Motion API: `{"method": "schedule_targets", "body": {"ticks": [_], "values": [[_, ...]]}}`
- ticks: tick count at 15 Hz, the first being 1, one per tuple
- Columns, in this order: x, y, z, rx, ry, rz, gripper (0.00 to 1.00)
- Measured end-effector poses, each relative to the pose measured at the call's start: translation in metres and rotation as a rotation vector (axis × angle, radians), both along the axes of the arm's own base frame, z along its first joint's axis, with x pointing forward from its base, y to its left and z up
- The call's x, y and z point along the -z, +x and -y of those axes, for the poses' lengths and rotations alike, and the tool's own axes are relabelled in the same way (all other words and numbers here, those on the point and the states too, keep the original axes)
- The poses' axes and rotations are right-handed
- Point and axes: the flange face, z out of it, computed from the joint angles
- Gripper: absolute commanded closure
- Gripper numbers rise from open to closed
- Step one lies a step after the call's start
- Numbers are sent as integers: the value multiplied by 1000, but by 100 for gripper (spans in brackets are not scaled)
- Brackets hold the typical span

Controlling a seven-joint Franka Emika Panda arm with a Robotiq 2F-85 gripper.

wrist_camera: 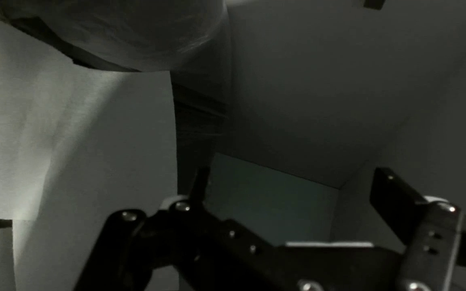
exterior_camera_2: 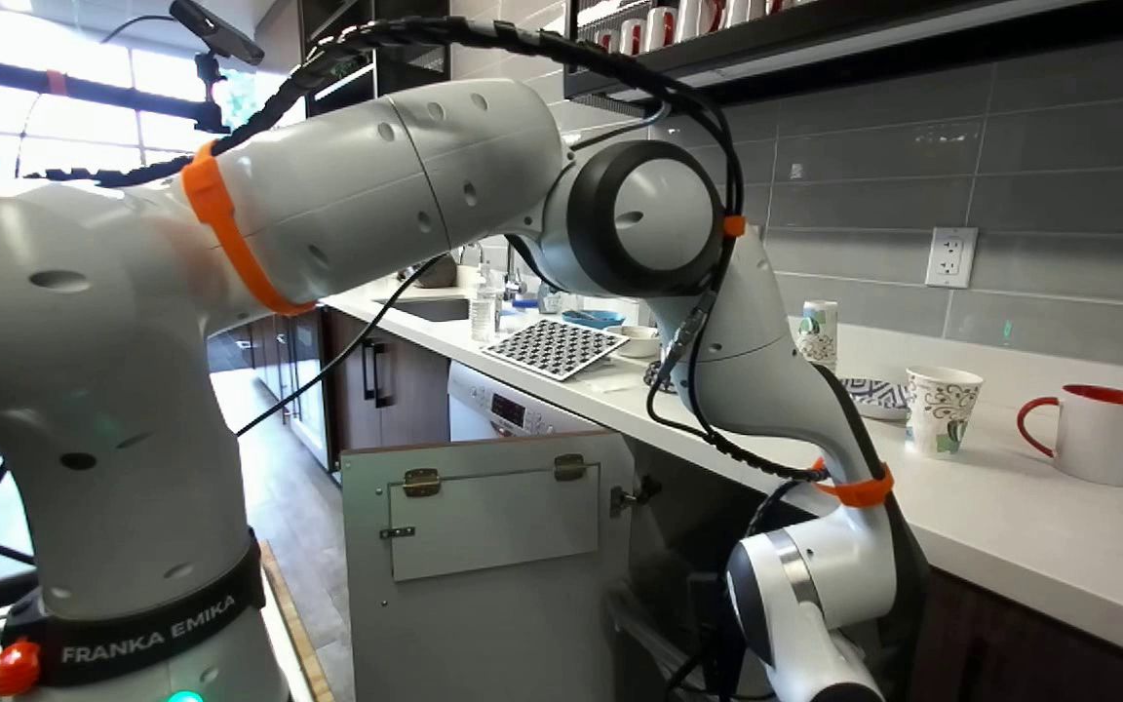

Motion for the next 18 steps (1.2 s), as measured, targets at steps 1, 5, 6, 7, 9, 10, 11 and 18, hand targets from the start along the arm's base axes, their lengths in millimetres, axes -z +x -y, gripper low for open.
{"method": "schedule_targets", "body": {"ticks": [1,5,6,7,9,10,11,18], "values": [[0,-2,-2,-2,12,-17,0],[-3,-16,-9,-39,40,-127,0],[-4,-20,-10,-56,36,-162,0],[-7,-25,-10,-77,26,-201,0],[-15,-36,-9,-126,-6,-277,0],[-20,-41,-9,-154,-26,-313,0],[-26,-46,-9,-183,-50,-346,0],[-81,-76,-15,-452,-262,-459,0]]}}
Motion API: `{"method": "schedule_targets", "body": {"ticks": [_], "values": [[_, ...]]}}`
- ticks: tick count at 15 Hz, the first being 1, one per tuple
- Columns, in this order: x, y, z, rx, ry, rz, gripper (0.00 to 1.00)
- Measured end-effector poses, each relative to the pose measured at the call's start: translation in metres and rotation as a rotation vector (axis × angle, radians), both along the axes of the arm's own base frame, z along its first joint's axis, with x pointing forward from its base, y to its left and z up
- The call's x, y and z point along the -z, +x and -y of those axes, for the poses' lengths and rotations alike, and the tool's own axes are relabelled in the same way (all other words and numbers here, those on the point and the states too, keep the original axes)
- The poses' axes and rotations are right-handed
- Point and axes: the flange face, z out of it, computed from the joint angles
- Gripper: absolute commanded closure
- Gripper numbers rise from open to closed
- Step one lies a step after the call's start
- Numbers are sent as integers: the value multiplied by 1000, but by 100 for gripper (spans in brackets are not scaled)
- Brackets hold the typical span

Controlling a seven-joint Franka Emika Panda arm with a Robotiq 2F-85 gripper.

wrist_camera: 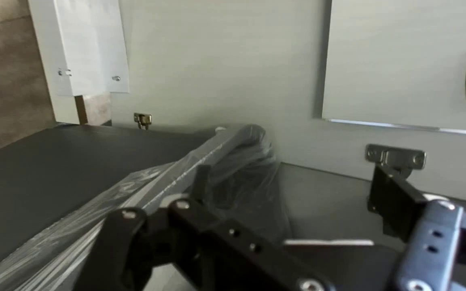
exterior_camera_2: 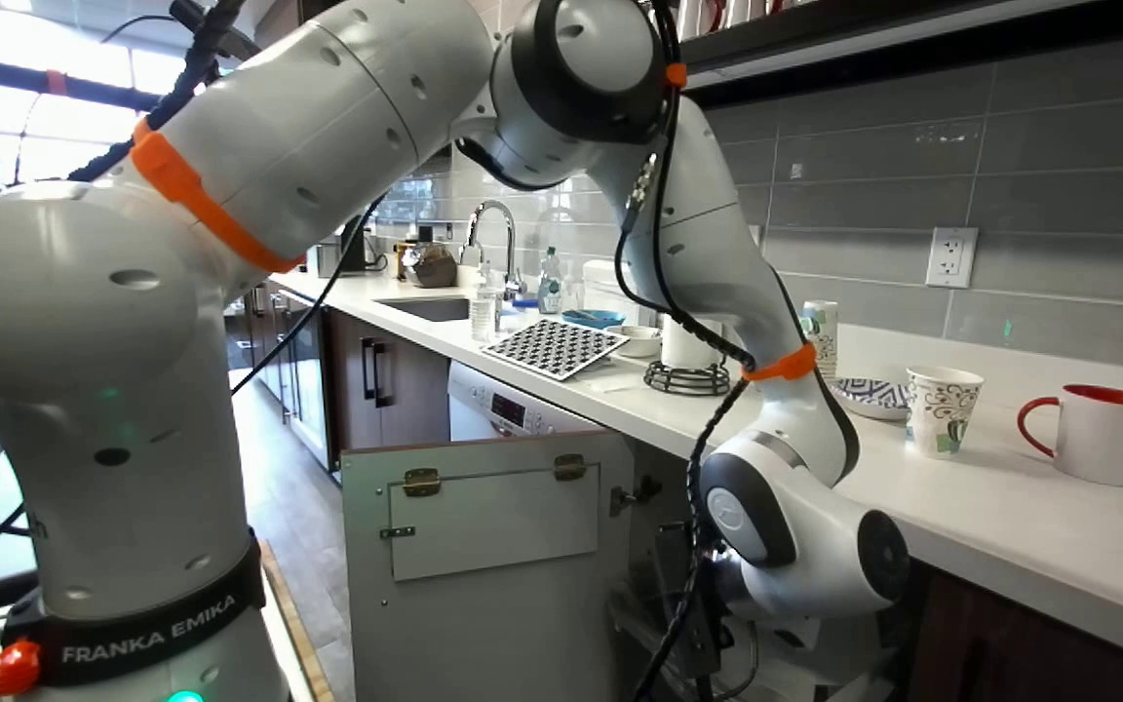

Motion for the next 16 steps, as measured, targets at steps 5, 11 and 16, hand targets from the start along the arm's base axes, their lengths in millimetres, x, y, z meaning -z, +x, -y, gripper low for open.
{"method": "schedule_targets", "body": {"ticks": [5,11,16], "values": [[-60,-11,-2,-166,-176,-45,0],[-137,6,-17,-236,-377,-108,0],[-187,24,-37,-283,-513,-133,0]]}}
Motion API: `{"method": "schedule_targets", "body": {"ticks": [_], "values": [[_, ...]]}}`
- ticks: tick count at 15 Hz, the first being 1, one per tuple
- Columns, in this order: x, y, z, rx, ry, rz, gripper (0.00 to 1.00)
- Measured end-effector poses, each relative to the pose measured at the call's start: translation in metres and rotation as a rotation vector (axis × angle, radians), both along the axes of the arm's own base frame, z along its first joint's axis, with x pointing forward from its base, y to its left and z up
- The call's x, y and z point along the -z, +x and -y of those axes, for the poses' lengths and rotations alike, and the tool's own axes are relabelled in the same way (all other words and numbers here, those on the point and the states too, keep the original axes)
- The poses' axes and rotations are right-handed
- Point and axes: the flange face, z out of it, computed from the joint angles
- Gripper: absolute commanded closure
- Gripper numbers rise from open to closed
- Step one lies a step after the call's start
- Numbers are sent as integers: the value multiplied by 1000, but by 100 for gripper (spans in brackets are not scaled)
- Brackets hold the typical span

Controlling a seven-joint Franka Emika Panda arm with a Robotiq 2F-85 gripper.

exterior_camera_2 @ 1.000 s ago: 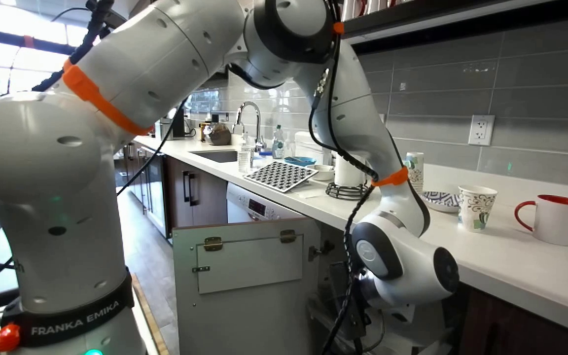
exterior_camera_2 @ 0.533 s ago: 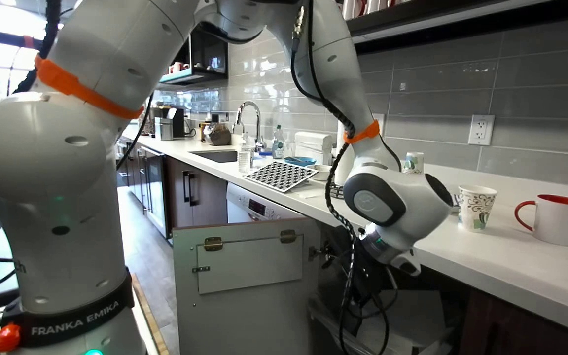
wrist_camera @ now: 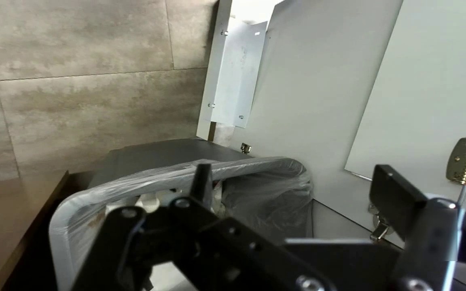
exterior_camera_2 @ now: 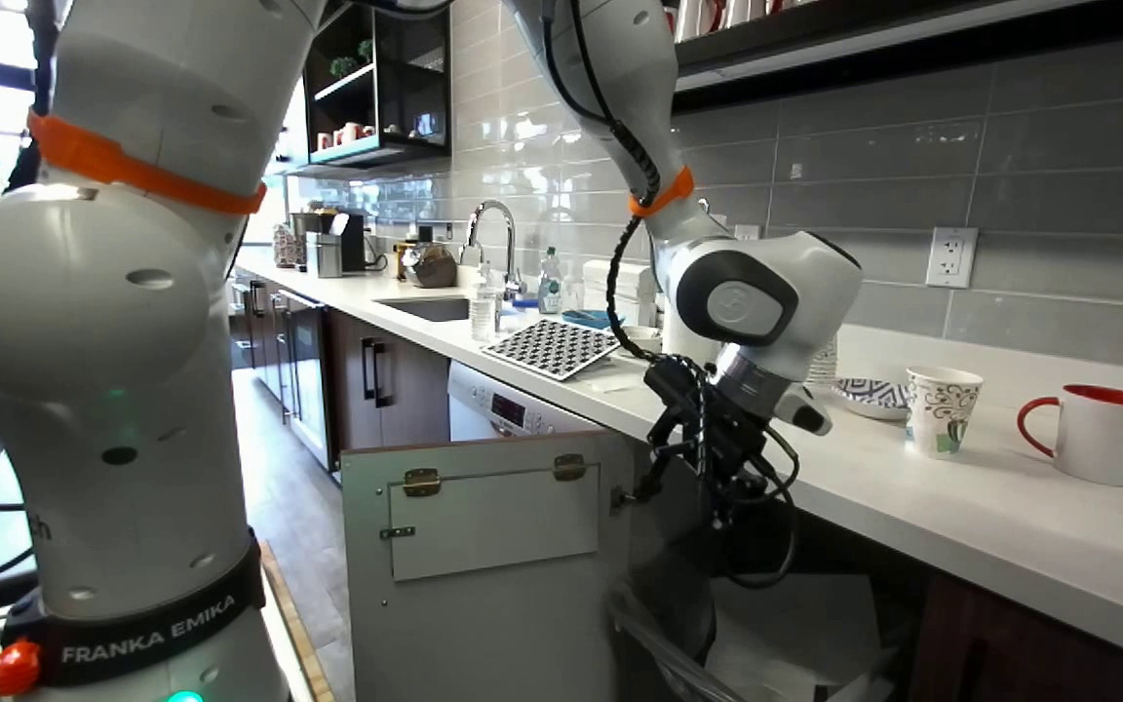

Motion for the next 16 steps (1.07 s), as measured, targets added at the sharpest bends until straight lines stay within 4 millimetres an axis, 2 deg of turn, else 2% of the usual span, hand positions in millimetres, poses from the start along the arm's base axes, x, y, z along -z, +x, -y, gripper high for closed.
{"method": "schedule_targets", "body": {"ticks": [8,16], "values": [[-50,18,-13,-47,-249,61,0],[-84,20,-15,-24,-331,197,0]]}}
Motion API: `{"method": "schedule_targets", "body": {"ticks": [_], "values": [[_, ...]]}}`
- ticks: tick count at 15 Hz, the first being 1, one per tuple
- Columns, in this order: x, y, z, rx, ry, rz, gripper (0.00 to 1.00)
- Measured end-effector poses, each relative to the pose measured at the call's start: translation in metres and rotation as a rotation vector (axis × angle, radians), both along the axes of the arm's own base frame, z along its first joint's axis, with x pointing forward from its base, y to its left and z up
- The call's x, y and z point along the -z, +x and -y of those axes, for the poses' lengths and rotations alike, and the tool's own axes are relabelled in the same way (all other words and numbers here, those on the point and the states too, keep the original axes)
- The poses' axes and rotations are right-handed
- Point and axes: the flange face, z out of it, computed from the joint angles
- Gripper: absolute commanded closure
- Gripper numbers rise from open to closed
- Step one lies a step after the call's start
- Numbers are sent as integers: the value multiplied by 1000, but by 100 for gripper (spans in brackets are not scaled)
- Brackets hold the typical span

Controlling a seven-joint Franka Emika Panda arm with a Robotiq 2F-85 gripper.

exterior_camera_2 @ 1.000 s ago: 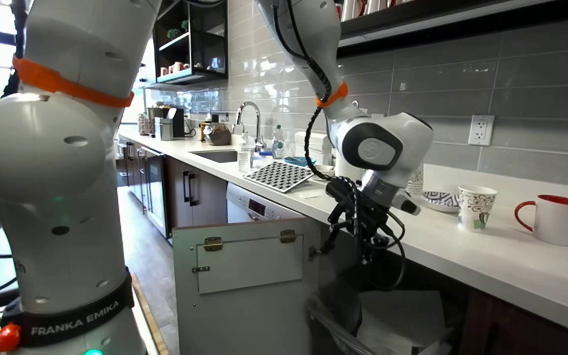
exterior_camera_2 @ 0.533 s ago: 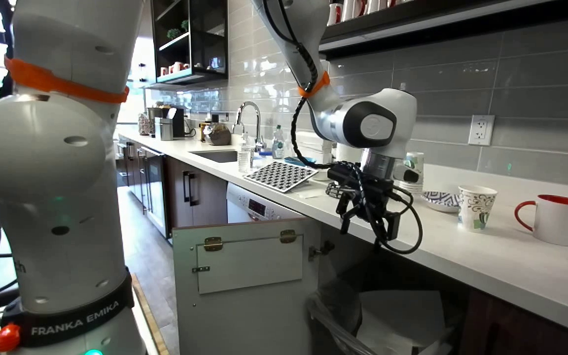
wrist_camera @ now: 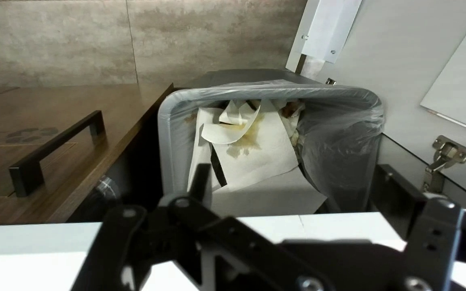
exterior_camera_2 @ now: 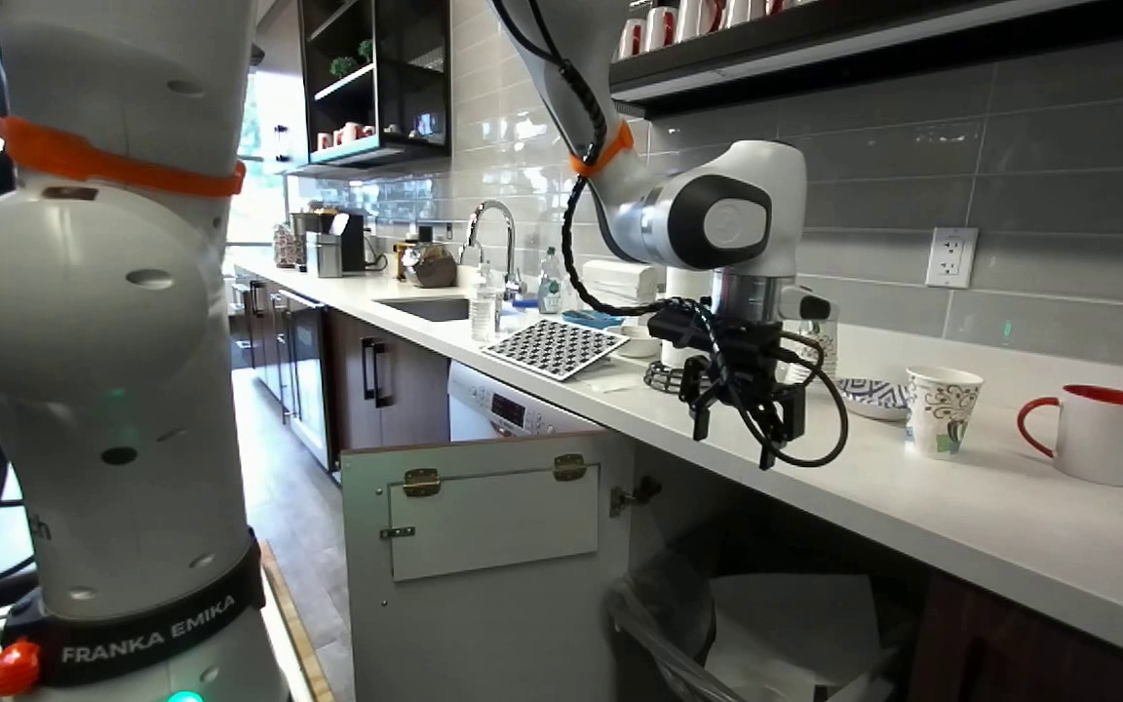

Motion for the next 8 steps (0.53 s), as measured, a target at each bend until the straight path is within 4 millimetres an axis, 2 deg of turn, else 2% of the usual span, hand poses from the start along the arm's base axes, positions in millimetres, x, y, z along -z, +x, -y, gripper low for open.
{"method": "schedule_targets", "body": {"ticks": [8], "values": [[-6,0,1,-1,-3,16,0]]}}
